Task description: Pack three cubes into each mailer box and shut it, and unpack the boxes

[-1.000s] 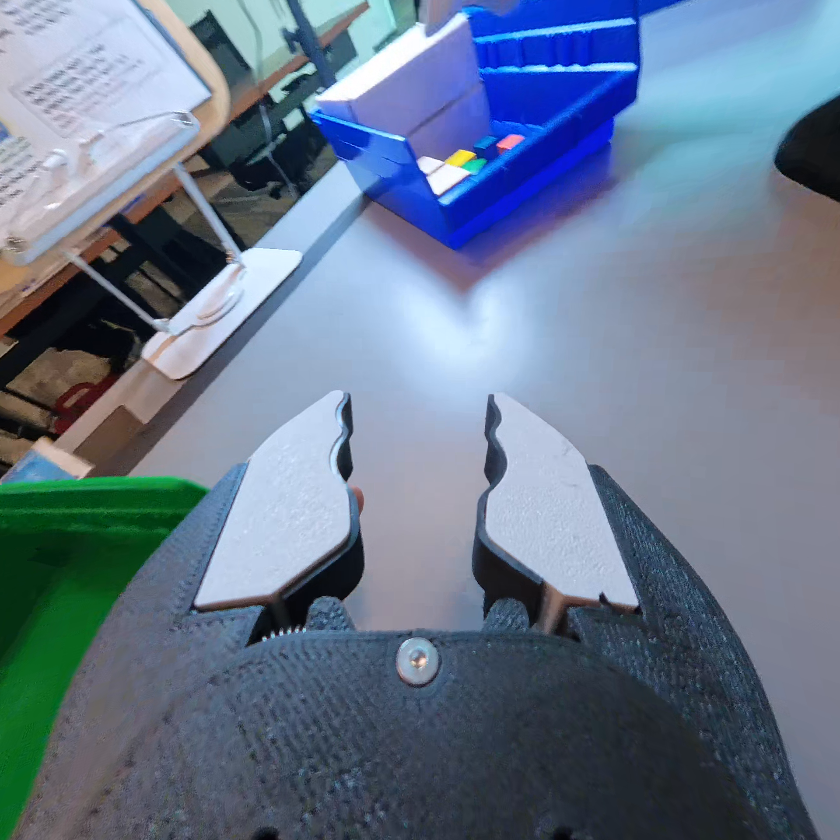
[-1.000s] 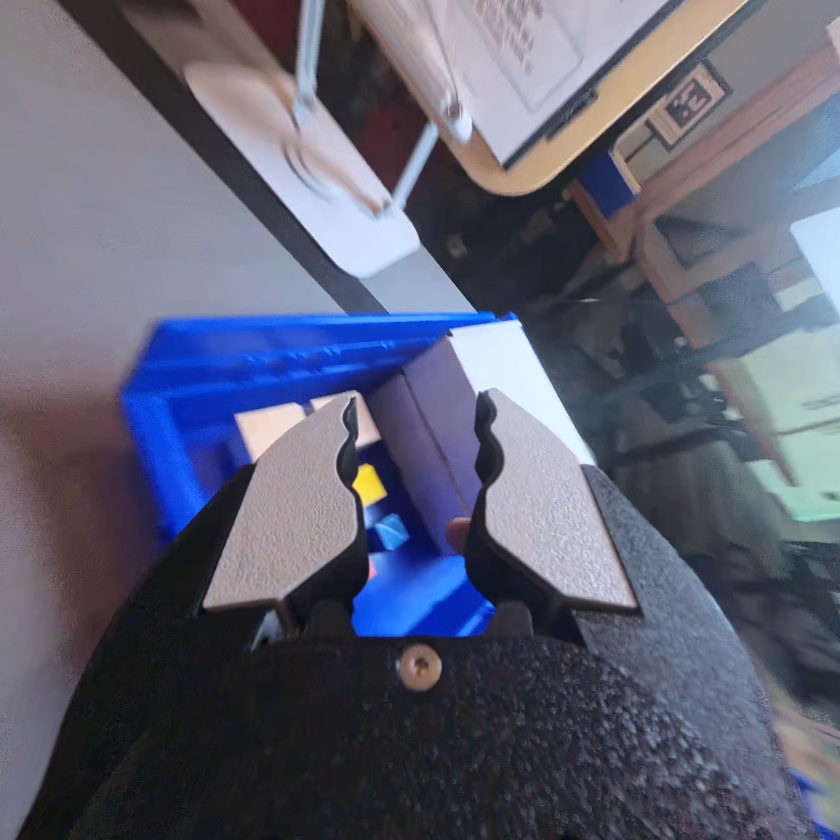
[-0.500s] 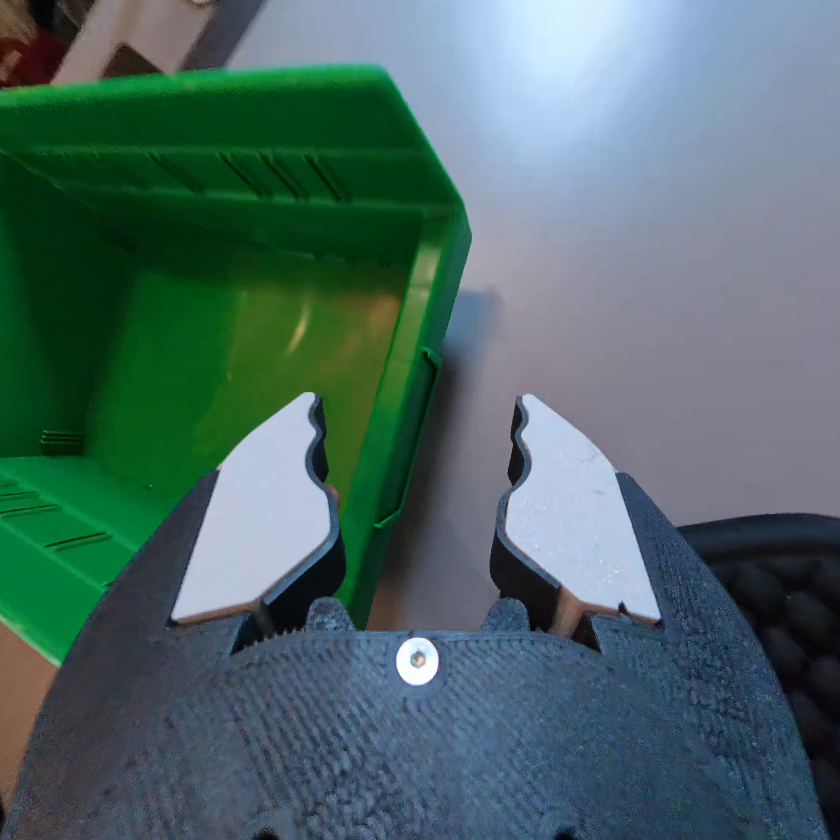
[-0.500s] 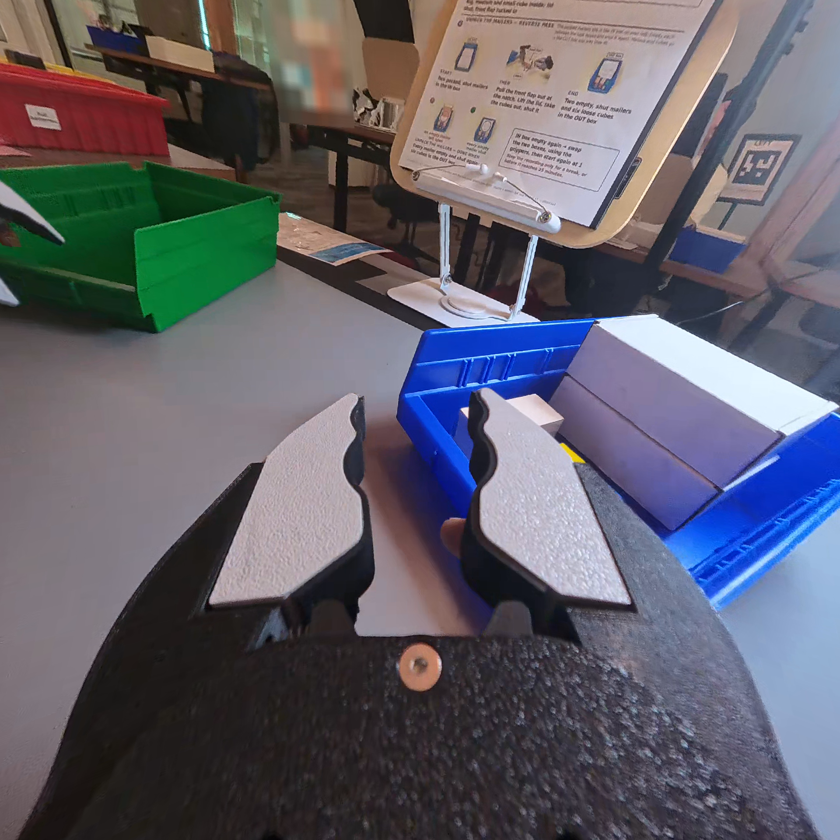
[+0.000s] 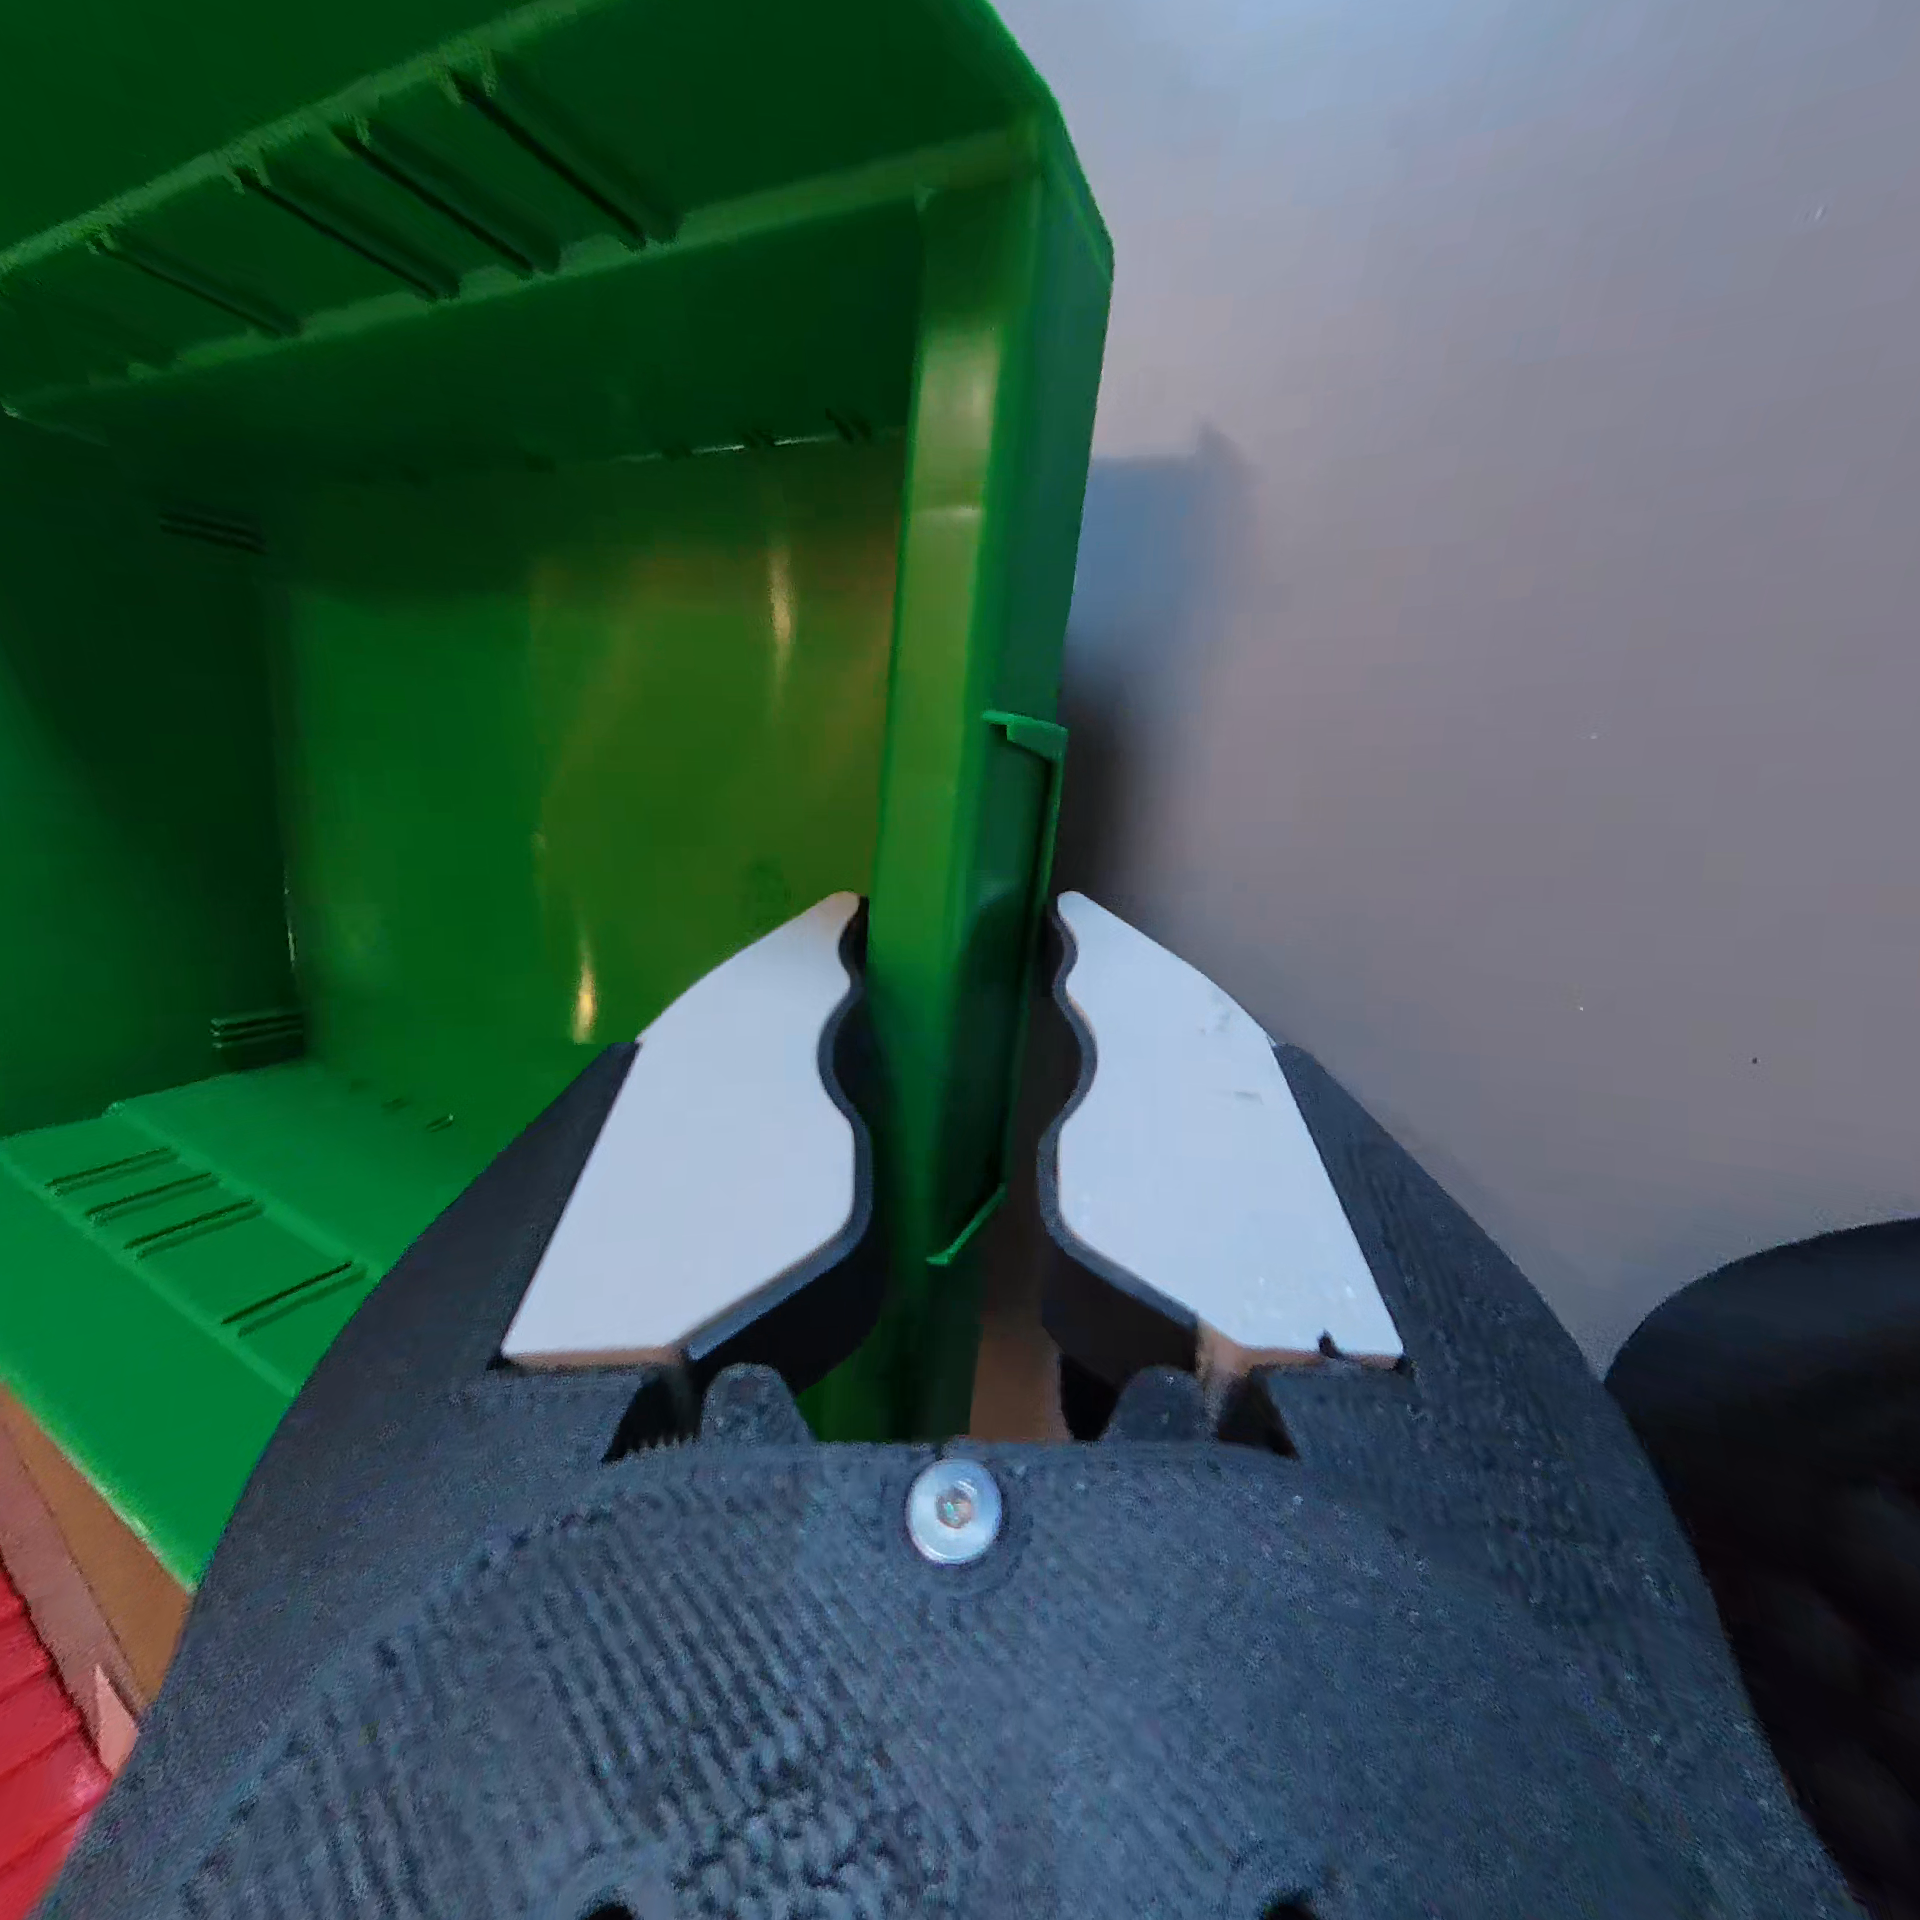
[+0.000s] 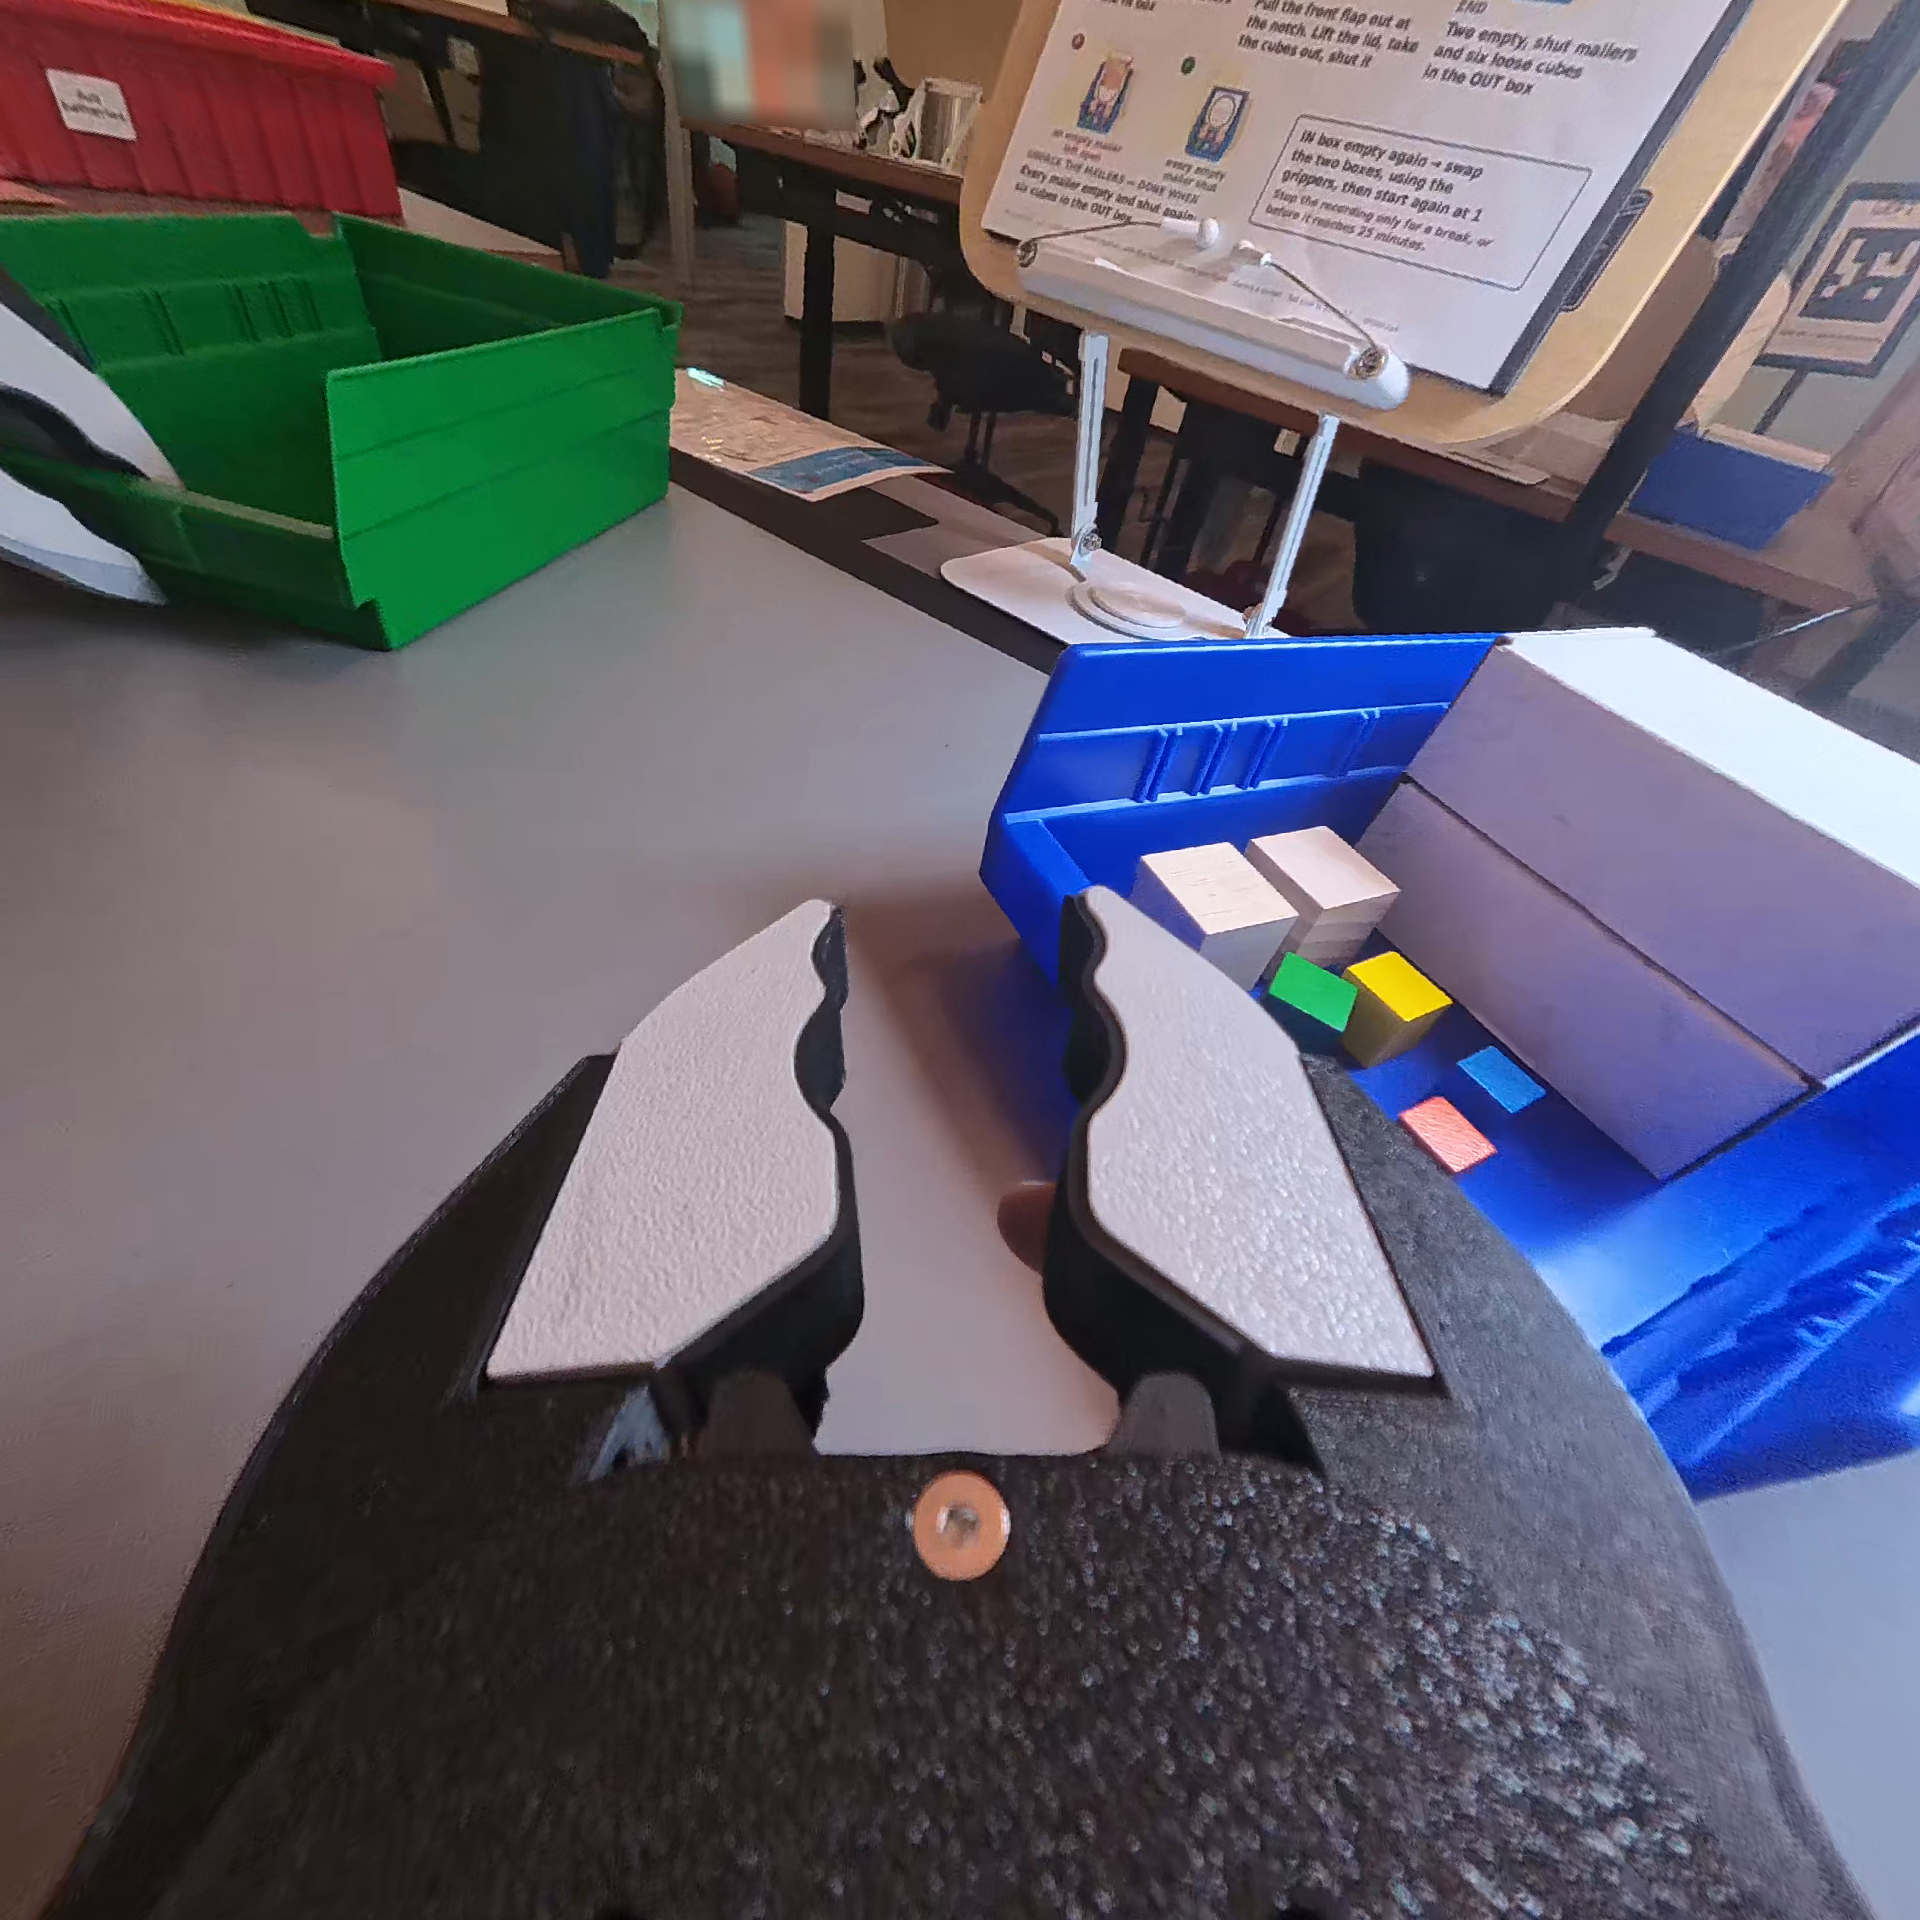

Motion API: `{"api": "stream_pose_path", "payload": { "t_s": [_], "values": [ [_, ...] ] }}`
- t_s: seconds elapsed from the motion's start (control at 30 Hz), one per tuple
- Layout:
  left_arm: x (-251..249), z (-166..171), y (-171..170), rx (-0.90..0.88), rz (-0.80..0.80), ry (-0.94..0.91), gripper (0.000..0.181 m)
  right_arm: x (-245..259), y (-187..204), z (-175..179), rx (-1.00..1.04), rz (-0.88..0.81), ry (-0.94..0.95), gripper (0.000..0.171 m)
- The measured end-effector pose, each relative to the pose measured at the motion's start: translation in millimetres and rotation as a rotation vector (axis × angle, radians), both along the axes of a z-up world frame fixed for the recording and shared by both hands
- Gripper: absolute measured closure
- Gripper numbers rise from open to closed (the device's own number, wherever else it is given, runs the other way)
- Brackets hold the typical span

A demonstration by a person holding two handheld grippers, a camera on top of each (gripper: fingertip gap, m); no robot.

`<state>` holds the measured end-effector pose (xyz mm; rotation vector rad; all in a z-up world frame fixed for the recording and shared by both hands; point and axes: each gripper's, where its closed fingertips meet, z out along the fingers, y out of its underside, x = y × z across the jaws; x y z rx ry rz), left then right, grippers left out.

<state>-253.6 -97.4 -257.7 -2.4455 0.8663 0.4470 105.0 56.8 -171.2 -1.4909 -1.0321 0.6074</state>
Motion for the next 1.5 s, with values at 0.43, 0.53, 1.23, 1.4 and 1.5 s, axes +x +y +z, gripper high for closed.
{"api": "stream_pose_path", "payload": {
  "t_s": [0.43,0.53,1.23,1.4,1.5],
  "values": [
    [56,1,0,0.052,-0.264,0.028,0.152,-1,0,-8,0.016,0.005,-0.034,0.137],
    [77,1,2,0.052,-0.346,0.020,0.152,0,0,-8,0.024,0.003,-0.037,0.139],
    [171,2,73,0.090,-0.634,0.040,0.152,17,68,-49,0.323,-0.101,-1.001,0.119],
    [191,5,106,0.166,-0.704,-0.043,0.150,3,79,-74,0.291,0.041,-1.227,0.138],
    [192,7,122,0.236,-0.713,-0.031,0.147,7,72,-73,0.326,0.032,-1.243,0.137]
  ]
}}
